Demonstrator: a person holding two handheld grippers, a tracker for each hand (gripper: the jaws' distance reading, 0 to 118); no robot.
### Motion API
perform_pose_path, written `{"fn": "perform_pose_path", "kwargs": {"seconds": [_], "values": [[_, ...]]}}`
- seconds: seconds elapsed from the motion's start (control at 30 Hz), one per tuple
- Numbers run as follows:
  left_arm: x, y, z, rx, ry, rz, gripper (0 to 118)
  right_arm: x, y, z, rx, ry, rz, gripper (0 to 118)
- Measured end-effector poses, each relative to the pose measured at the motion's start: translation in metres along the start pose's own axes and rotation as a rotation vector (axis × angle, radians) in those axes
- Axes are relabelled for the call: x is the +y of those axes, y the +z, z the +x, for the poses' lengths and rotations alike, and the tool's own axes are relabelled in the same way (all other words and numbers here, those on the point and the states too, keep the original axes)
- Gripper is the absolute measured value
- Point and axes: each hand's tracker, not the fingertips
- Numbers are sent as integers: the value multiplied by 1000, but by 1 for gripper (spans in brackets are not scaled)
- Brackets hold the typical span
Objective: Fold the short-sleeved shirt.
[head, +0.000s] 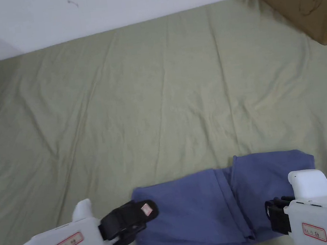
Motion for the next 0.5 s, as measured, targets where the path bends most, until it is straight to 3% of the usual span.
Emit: {"fn": "perform_pose_path", "kwargs": {"seconds": [0.1, 0.23, 0.33, 0.37, 0.4, 0.43, 0.5], "values": [[5, 0, -23, 42, 60, -22, 106, 4, -5, -8, 26, -8, -13, 4], [0, -25, -42, -57, 125, -117, 106, 7, -10, -21, 29, 8, -28, 4], [-5, -35, -43, -162, 152, -80, 104, 6, -11, -26, 30, 25, -42, 4], [-5, -42, -45, -189, 191, -92, 98, 6, -12, -27, 30, 30, -50, 4], [-5, -49, -49, -209, 217, -107, 59, 5, -14, -27, 24, 33, -59, 4], [-5, -55, -54, -188, 230, -128, 10, 5, -15, -28, 19, 37, -66, 4], [-12, -62, -50, -16, 176, -166, 10, 4, -15, -31, 12, 46, -76, 4]]}}
